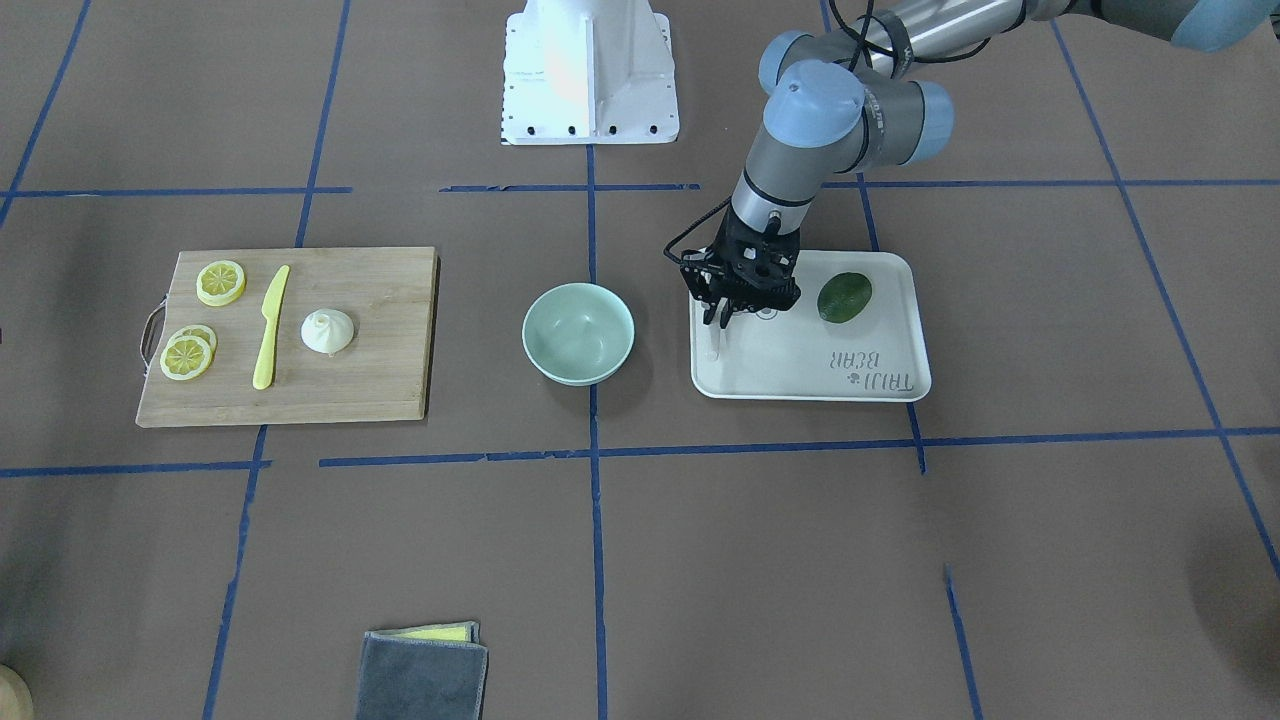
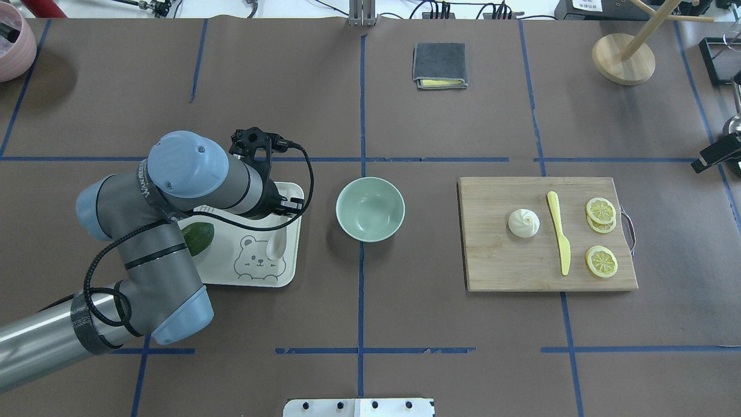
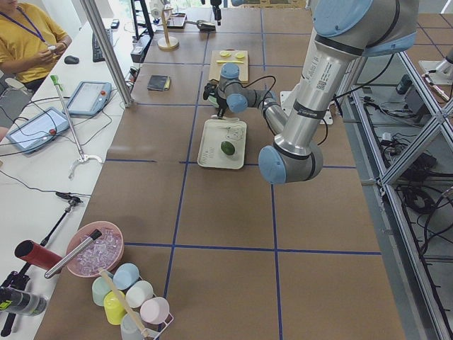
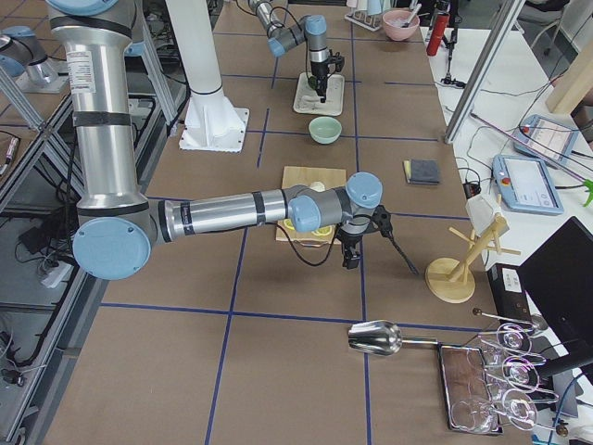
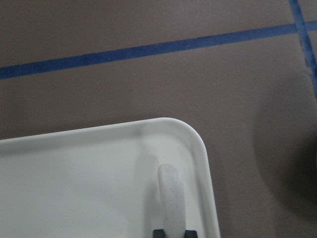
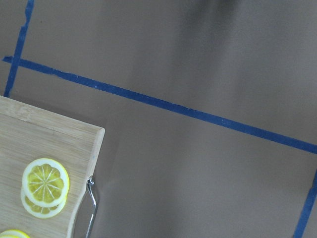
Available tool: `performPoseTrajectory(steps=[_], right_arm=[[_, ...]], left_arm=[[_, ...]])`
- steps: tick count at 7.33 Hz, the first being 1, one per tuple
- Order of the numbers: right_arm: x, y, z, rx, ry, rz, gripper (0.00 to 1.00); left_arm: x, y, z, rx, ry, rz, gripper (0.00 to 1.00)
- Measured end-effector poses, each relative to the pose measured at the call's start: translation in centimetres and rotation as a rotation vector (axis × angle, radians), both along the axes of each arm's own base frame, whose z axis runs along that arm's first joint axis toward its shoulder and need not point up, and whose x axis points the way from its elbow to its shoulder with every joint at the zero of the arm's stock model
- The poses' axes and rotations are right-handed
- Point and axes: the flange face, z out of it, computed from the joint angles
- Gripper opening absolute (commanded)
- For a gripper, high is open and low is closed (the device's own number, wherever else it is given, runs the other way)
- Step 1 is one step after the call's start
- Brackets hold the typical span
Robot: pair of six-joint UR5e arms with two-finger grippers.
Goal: Put spoon and bun in bowl
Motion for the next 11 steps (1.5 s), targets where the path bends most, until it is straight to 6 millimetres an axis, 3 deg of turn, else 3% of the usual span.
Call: performPoseTrajectory(steps=[1, 3, 4, 5, 7, 8, 9, 11], right_arm=[[0.0, 0.0, 0.0, 0.0, 0.0, 0.0, 1.0], [-0.2, 0.1, -0.1, -0.003, -0.015, -0.005, 1.0], [-0.3, 0.1, -0.2, -0.007, -0.029, -0.009, 1.0], [-0.4, 0.1, -0.3, -0.01, -0.037, -0.01, 1.0], [-2.9, 0.2, -2.2, -0.047, -0.053, 0.025, 1.0], [-5.7, 0.5, -3.8, -0.075, -0.077, 0.069, 1.0], [-9.3, 0.9, -5.9, -0.106, -0.112, 0.128, 1.0], [-18.2, 1.7, -11.6, -0.194, -0.164, 0.268, 1.0]], left_arm=[[0.5, -0.4, -3.4, 0.002, 0.04, -0.012, 0.0], [5.5, -2.8, -10.5, 0.0, 0.08, -0.021, 0.0], [7.6, -3.3, -11.8, 0.001, 0.081, -0.015, 0.53], [8.7, -3.3, -11.7, 0.009, 0.078, -0.019, 0.87], [8.6, -2.4, -10.0, 0.044, 0.085, -0.048, 0.88], [7.2, -2.0, -9.8, 0.06, 0.103, -0.06, 0.88], [5.3, -2.3, -9.6, 0.073, 0.116, -0.078, 0.88], [0.3, -2.5, -6.6, 0.082, 0.113, -0.114, 0.88]])
